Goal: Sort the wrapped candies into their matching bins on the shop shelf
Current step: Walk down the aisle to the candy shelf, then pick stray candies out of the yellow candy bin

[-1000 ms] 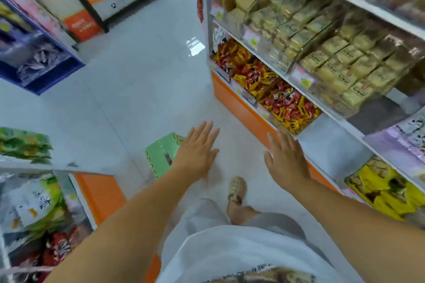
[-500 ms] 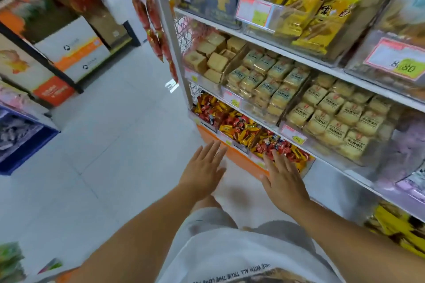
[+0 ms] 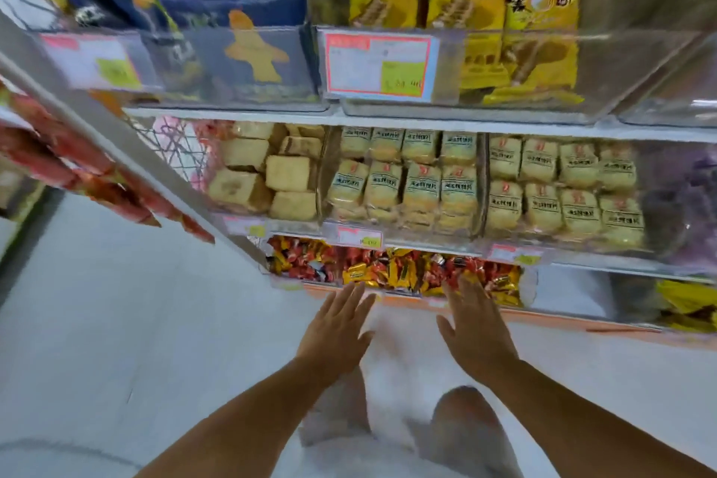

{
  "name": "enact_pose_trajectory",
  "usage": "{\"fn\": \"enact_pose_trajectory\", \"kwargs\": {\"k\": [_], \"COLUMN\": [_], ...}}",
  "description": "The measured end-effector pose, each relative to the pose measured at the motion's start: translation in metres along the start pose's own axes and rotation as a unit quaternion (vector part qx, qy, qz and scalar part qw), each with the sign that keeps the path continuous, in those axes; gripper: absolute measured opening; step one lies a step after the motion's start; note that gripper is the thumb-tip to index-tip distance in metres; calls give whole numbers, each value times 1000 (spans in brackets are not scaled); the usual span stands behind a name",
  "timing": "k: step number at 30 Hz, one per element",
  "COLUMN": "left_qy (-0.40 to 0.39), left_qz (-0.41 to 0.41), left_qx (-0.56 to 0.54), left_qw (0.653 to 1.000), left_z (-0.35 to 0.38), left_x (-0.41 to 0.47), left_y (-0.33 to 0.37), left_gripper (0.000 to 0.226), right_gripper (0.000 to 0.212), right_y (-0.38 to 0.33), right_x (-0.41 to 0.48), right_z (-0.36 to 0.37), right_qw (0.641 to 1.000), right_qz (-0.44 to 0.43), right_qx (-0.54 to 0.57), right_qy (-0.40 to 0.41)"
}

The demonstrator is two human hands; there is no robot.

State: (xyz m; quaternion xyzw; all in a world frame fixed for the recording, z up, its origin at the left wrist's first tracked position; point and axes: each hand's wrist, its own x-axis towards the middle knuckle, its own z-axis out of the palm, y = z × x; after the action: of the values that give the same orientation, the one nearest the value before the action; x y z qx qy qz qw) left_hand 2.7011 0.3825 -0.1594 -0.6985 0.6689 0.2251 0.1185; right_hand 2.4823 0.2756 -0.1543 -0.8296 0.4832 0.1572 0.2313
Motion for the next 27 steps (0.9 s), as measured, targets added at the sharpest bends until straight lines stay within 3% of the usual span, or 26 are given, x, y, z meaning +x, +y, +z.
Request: {"fn": "enact_pose_trajectory", "kwargs": {"k": [4,8,16,23,27], "left_qy": [18,80,234,312,318], "left_qz": [25,-1,53,83,95], "left_qx": [26,-14,24,-5,-30], "left_qw": [999,997,970,947,943], "left_z": [24,73,171,200,202], "left_x": [31,79,164,166,140], "left_y": [-20,-30,-30,-37,-39], "left_gripper": [91,74,63,60,58], "right_gripper": [63,57,56,62,53], "right_y": [-10,-2,56,66,43], "right_x": [23,62,125,124,94], "right_z": [32,82,194,218,220], "right_qw": [1000,998,973,953,938], "right_qz": [16,30,14,42,92], "right_qx": [-2,-2,-19,-16,3], "right_qy": [13,50,231,300,334]}}
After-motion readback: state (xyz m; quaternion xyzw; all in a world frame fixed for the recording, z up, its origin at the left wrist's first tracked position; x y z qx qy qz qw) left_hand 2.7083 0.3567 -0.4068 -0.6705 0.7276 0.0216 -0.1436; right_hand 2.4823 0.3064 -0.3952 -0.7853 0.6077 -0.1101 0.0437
